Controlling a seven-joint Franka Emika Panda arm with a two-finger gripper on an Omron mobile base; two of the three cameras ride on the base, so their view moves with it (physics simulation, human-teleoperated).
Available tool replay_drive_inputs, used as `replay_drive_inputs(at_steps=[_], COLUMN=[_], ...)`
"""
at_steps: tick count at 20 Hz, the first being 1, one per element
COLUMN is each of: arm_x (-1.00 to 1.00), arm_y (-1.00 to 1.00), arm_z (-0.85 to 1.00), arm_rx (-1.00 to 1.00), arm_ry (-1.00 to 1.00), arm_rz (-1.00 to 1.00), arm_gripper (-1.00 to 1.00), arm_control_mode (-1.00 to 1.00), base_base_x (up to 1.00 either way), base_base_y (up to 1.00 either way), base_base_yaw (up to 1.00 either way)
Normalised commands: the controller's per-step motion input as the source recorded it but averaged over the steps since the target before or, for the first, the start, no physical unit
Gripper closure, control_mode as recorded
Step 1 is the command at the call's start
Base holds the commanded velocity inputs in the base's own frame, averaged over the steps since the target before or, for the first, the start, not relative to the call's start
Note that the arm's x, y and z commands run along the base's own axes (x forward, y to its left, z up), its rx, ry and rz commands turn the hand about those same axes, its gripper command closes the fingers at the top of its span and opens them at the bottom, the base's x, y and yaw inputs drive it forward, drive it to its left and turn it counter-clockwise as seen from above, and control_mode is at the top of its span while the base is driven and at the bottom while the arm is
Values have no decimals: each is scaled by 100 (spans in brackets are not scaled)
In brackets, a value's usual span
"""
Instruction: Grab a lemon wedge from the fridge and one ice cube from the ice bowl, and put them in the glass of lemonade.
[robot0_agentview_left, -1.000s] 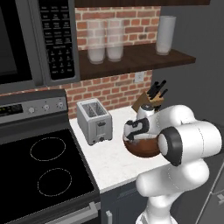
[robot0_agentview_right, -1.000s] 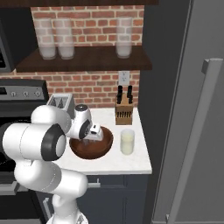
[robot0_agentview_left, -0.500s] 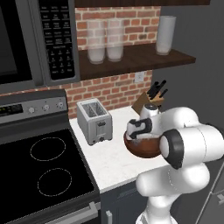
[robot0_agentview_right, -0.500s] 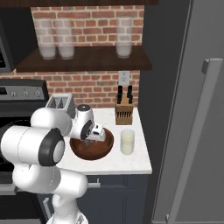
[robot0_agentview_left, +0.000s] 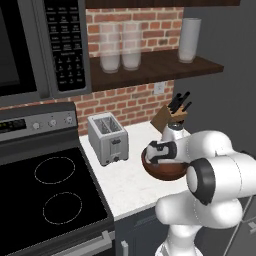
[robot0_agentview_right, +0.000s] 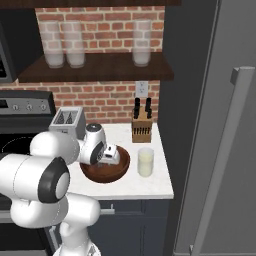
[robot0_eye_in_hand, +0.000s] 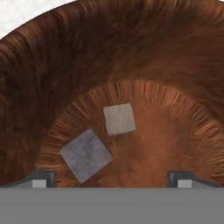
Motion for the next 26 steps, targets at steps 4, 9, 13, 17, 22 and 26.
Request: replay_drive_inputs(at_steps=[4,9,13,17,22,26], arm_x=[-8,0,0,3,12,15], arm_y=[0,0,0,0,0,0], arm_z=[-3,0,0,0,0,0], arm_rx=[0,0,0,0,0,0], arm_ry=[0,-1,0,0,0,0], arm_rz=[0,0,0,0,0,0], arm_gripper=[-100,-100,-100,-100,-100,-100], arm_control_mode=[-100,-100,-100,-100,-100,-100], base_base_x=[0,0,0,0,0,0], base_base_y=[0,0,0,0,0,0], base_base_yaw=[0,0,0,0,0,0])
